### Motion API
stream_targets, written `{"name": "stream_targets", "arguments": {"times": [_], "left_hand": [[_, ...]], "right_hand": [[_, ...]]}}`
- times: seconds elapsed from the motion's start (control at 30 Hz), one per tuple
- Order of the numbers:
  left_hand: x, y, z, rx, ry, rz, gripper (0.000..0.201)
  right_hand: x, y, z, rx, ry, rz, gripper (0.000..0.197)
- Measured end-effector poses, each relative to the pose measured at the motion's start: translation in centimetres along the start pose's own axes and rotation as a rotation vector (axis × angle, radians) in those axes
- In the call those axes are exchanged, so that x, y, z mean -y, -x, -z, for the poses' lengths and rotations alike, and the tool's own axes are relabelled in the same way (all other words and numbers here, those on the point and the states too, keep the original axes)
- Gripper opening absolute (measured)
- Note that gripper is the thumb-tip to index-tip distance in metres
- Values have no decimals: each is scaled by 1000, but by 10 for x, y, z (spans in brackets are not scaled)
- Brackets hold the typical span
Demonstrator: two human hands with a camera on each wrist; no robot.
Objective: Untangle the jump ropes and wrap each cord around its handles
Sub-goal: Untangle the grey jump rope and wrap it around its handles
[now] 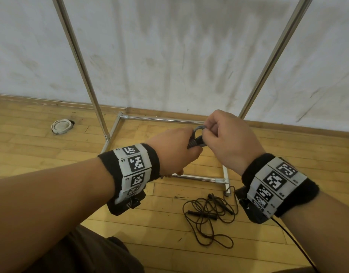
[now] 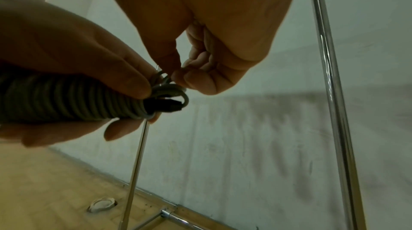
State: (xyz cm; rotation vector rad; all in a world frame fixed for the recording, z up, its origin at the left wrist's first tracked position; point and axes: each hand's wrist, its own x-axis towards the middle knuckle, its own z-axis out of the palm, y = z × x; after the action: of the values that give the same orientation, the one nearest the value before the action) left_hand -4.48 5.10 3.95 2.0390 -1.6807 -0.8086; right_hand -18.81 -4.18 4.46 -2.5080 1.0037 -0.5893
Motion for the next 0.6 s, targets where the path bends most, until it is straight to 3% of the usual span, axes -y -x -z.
{"name": "stream_targets", "arguments": {"times": [0.2,0.4,0.6], "left_hand": [[3,2,2,28,153,38,14],[9,-1,7,-2,306,61,12],[16,-5,12,78,692,55,13]], "right_hand": [[0,-4,4,81,28,17,1],[1,-4,14,155,-100,-32,9],[-10,2,21,95,-617,-236,13]]}}
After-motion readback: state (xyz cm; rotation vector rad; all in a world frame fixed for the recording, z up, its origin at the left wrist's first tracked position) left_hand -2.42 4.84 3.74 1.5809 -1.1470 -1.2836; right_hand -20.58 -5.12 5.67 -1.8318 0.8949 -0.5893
